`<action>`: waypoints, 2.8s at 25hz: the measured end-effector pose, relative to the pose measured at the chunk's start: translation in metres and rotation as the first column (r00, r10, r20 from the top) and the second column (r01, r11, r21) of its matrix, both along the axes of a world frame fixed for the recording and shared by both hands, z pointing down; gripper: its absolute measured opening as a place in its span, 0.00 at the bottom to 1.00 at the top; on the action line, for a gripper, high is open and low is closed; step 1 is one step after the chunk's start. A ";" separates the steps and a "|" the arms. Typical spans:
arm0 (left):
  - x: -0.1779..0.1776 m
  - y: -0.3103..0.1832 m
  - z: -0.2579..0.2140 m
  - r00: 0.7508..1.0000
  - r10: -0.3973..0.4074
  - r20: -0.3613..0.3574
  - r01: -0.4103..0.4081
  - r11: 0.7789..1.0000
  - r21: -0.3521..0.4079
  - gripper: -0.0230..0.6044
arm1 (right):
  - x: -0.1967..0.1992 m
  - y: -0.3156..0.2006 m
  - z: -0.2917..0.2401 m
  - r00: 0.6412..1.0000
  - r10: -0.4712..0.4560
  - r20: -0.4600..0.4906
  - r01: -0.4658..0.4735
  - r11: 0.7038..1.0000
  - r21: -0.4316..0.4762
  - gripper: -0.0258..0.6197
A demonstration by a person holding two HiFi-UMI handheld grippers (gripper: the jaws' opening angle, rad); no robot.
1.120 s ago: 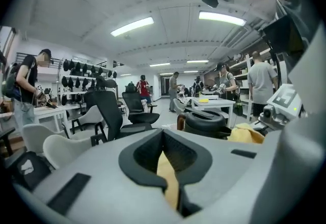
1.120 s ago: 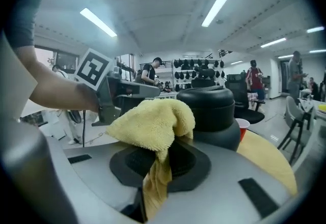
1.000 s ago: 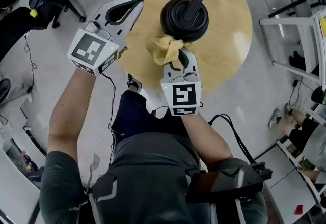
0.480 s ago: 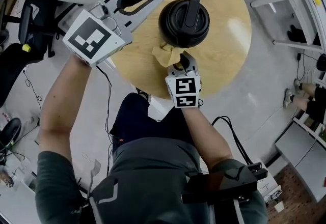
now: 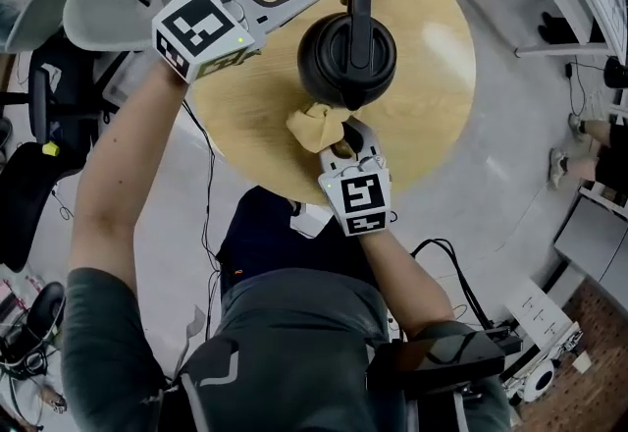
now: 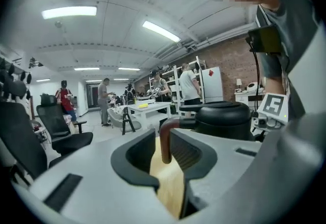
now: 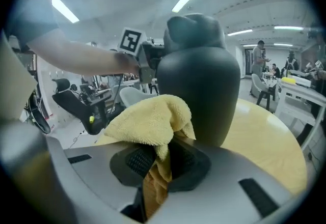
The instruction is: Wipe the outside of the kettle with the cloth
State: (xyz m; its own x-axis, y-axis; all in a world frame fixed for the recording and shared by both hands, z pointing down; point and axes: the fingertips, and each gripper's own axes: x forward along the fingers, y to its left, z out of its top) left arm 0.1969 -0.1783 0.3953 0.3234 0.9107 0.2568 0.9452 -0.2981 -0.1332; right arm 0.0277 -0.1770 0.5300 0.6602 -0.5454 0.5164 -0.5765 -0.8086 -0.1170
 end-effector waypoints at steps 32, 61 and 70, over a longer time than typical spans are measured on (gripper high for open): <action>0.006 -0.008 0.029 0.999 -0.025 0.042 0.021 0.996 0.089 0.21 | 0.018 0.002 -0.038 0.949 0.304 -0.084 -0.301 0.952 0.048 0.14; -0.110 -0.096 0.028 0.694 -0.658 0.293 0.643 0.749 0.158 0.23 | 0.048 0.044 -0.122 0.993 0.042 -0.111 -0.037 0.998 0.049 0.14; -0.127 -0.095 0.026 0.619 -0.722 0.310 0.727 0.676 0.124 0.23 | 0.049 0.051 -0.081 0.996 0.015 -0.090 -0.015 1.000 -0.009 0.14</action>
State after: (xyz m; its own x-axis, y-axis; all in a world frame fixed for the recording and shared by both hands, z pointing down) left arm 0.0701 -0.2737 0.4217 0.7852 0.4201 0.4550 0.4080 -0.9036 0.1303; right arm 0.0769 -0.1264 0.4492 0.7123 -0.5303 0.4597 -0.5722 -0.8181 -0.0572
